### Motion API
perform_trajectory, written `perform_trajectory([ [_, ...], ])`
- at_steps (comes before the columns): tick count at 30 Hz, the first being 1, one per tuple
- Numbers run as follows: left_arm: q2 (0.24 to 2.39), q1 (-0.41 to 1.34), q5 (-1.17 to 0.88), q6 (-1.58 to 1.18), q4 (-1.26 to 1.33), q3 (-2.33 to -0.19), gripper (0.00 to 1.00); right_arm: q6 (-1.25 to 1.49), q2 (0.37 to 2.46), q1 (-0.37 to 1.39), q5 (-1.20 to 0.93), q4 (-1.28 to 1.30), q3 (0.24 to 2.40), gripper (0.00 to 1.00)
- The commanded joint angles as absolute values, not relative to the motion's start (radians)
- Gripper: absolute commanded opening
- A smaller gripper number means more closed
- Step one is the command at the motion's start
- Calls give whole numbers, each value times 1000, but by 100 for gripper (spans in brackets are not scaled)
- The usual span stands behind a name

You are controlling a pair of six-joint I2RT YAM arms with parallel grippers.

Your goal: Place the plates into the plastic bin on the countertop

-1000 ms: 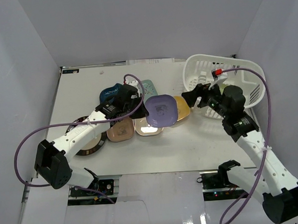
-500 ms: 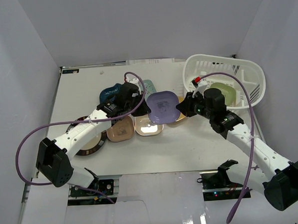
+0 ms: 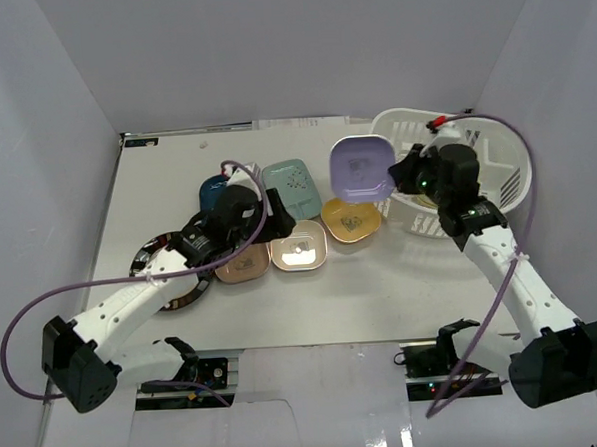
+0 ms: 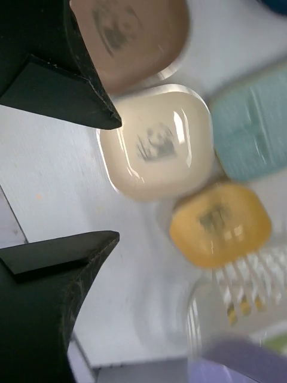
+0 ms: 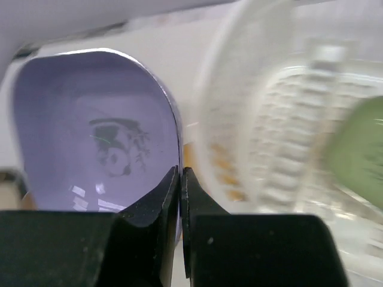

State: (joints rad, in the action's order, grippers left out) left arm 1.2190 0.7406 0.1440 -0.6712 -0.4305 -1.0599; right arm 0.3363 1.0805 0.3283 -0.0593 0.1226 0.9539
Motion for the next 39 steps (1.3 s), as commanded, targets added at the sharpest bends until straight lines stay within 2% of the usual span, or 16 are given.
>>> perform_trajectory([
  [1, 1099, 716, 327, -707, -646, -895, 79, 382, 1114, 80, 60, 71, 1019, 8],
  [5, 987, 715, 448, -909, -712, -744, 75, 454, 1218, -86, 104, 57, 1003, 8],
  [10, 905, 713, 460, -992, -666, -657, 84, 500, 1351, -199, 103, 57, 1045, 8],
  [14, 934, 712, 480, -1000, -627, -634, 88, 462, 1477, -213, 138, 84, 1107, 8],
  [21, 1009, 696, 508, -1078, -591, -621, 93, 411, 1543, -224, 196, 94, 1112, 9],
  [24, 1045, 672, 489, -1086, -552, -621, 93, 413, 1554, -222, 187, 91, 1112, 20],
  [27, 1078, 647, 474, -1091, -532, -618, 91, 417, 1536, -222, 144, 81, 1118, 52],
  [28, 1086, 635, 474, -1094, -526, -617, 91, 419, 1513, -221, 127, 75, 1117, 61],
  [29, 1092, 627, 474, -1094, -517, -614, 90, 422, 1497, -219, 114, 71, 1114, 65],
  [33, 1118, 595, 457, -1098, -482, -595, 87, 420, 1392, -152, 28, 14, 1077, 65],
  [34, 1123, 595, 456, -1098, -473, -591, 85, 401, 1347, -88, 20, 12, 1072, 60],
  [36, 1134, 592, 463, -1100, -472, -586, 84, 356, 1304, 4, -46, -29, 1036, 57],
  [37, 1141, 594, 468, -1103, -488, -586, 83, 306, 1269, 128, -72, -37, 1019, 56],
  [39, 1137, 592, 463, -1111, -498, -580, 82, 249, 1249, 245, -176, -48, 953, 54],
])
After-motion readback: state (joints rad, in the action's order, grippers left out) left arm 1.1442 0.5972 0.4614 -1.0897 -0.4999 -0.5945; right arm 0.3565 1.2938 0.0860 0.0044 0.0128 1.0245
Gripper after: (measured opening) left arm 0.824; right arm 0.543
